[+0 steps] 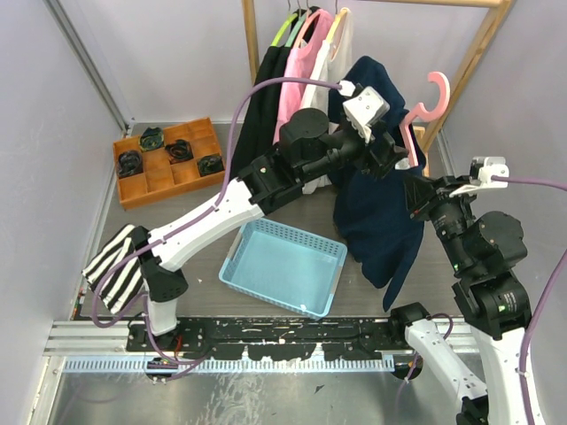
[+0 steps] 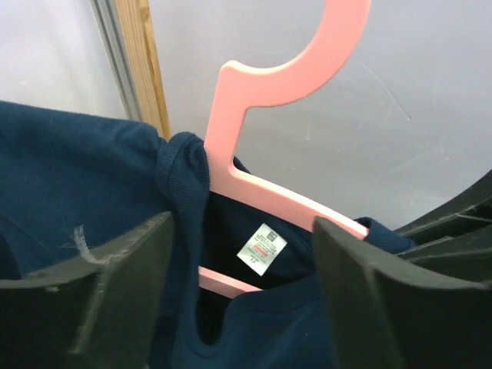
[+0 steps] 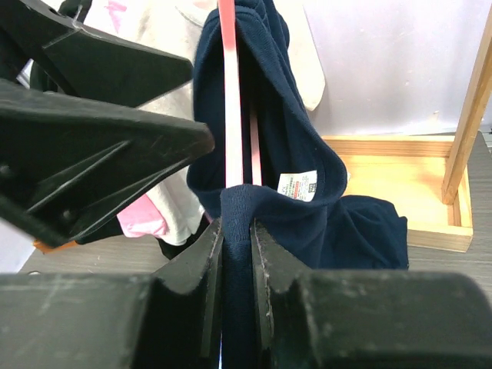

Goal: Remove the t-shirt from the hanger

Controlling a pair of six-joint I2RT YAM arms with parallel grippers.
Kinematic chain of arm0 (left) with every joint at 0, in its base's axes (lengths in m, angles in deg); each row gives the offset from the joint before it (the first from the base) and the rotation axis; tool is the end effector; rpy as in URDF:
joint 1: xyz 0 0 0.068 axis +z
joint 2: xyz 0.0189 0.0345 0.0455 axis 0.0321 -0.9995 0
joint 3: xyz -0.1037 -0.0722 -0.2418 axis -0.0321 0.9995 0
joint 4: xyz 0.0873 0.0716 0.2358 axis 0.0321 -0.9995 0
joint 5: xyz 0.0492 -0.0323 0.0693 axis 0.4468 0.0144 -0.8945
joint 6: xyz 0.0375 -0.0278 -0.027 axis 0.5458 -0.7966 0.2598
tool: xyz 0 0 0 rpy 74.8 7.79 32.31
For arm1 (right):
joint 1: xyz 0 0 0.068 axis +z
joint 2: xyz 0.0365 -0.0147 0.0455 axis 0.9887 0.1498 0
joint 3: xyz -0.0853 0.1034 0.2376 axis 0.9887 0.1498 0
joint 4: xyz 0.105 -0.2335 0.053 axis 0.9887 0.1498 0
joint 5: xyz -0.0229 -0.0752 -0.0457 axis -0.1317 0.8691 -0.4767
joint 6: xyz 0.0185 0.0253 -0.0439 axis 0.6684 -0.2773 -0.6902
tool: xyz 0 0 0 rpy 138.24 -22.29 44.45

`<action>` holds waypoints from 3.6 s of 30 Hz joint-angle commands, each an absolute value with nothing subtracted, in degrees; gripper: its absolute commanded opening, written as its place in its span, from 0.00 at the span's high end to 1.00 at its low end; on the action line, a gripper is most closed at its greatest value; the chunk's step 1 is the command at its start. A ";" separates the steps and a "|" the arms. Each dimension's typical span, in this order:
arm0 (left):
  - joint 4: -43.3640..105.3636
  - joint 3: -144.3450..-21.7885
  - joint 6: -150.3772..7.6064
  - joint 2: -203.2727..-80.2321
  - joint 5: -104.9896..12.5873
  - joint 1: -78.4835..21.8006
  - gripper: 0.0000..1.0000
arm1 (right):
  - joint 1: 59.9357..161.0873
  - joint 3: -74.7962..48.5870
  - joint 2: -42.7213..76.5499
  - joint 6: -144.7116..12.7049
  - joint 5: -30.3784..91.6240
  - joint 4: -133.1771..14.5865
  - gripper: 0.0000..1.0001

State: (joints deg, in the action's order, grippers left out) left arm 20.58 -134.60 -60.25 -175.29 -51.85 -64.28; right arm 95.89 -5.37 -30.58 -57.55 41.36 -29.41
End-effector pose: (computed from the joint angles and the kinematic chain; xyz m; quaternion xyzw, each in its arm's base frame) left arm 0.2003 -0.3876 0.4959 0.3576 0.5622 -0.4019 0.6281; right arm 0.0760 0.0176 0.4546 0.0243 0.6827 0.1698 0.7103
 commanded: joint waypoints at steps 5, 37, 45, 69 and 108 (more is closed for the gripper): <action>23.54 -132.31 -55.91 -171.03 -54.44 -64.56 0.01 | 95.66 -5.61 -30.51 -59.14 41.84 -36.54 0.99; 28.59 -142.70 -50.98 -181.67 -48.24 -64.43 0.48 | 95.71 -4.27 -34.49 -59.61 37.21 -35.92 0.99; 28.54 -143.91 -51.45 -183.13 -47.21 -64.43 0.71 | 95.71 -4.06 -34.51 -60.22 36.78 -35.25 0.99; 28.09 -144.80 -50.84 -183.50 -46.77 -64.47 0.87 | 95.69 -3.80 -35.69 -60.86 35.98 -35.08 0.99; 19.67 -158.11 -52.42 -184.13 -58.55 -59.80 1.00 | 95.67 -1.48 -44.03 -59.71 41.63 -21.34 0.32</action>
